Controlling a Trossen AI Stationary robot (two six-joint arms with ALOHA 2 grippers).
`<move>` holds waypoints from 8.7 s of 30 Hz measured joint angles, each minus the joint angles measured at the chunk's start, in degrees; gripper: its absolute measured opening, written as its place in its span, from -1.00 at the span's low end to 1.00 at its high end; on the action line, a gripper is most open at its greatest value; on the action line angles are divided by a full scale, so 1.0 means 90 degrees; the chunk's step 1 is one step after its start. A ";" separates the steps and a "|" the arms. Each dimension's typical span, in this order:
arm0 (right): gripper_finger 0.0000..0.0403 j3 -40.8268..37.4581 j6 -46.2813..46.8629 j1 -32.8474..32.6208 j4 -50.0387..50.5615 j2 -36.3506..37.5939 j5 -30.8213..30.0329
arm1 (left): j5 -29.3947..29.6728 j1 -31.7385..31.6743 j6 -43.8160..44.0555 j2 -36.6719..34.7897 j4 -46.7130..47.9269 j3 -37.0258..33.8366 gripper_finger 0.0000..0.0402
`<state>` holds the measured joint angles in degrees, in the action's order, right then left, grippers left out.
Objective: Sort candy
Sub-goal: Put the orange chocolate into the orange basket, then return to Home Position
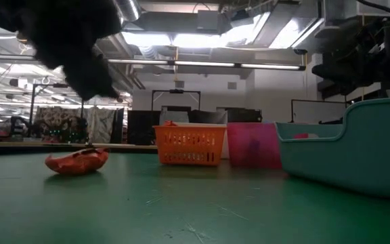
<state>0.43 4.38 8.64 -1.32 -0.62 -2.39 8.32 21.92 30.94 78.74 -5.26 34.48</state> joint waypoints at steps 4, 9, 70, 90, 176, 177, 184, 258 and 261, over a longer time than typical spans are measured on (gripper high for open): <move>-0.90 0.0000 0.0043 0.0000 0.0005 0.0000 0.0002 | -0.0012 -0.0218 -0.0004 -0.0003 -0.0526 0.0009 -0.43; -0.90 0.0000 0.0168 0.0000 0.0010 0.0000 0.0005 | -0.0444 -0.0299 -0.0343 -0.0003 -0.0369 0.0009 -0.43; -0.90 -0.0002 0.0168 0.0000 0.0061 -0.0002 0.0333 | -0.0991 -0.0201 0.7015 0.1352 0.2719 0.1376 0.03; -0.90 -0.0002 0.0168 0.0000 0.0056 -0.0002 0.0333 | -0.0609 -0.0193 0.6991 0.1823 0.2517 0.1396 0.01; -0.90 -0.0005 0.0168 0.0000 0.0049 -0.0003 0.0333 | -0.0165 -0.3067 -0.2586 -0.3049 0.2190 0.1379 -0.98; -0.90 -0.0005 0.0168 0.0000 0.0049 -0.0004 0.0333 | -0.0173 -0.2985 -0.2643 -0.3288 0.2408 0.1379 -0.98; -0.90 -0.0005 0.0168 -0.0001 0.0049 -0.0005 0.0333 | 0.0187 -0.2048 -0.2671 -0.4675 0.2439 0.0453 -0.96; -0.90 -0.0005 0.0126 -0.0001 0.0051 -0.0005 0.0318 | -0.0906 -0.2615 -0.3807 -0.8709 0.0513 -0.3782 -1.00; -0.90 -0.0005 0.0126 -0.0002 0.0051 -0.0005 0.0318 | -0.0890 -0.2615 -0.3796 -0.8709 0.0514 -0.3782 -1.00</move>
<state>0.38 5.52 8.63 -0.86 -0.67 0.47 0.31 -1.61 -3.22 0.36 -0.64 0.45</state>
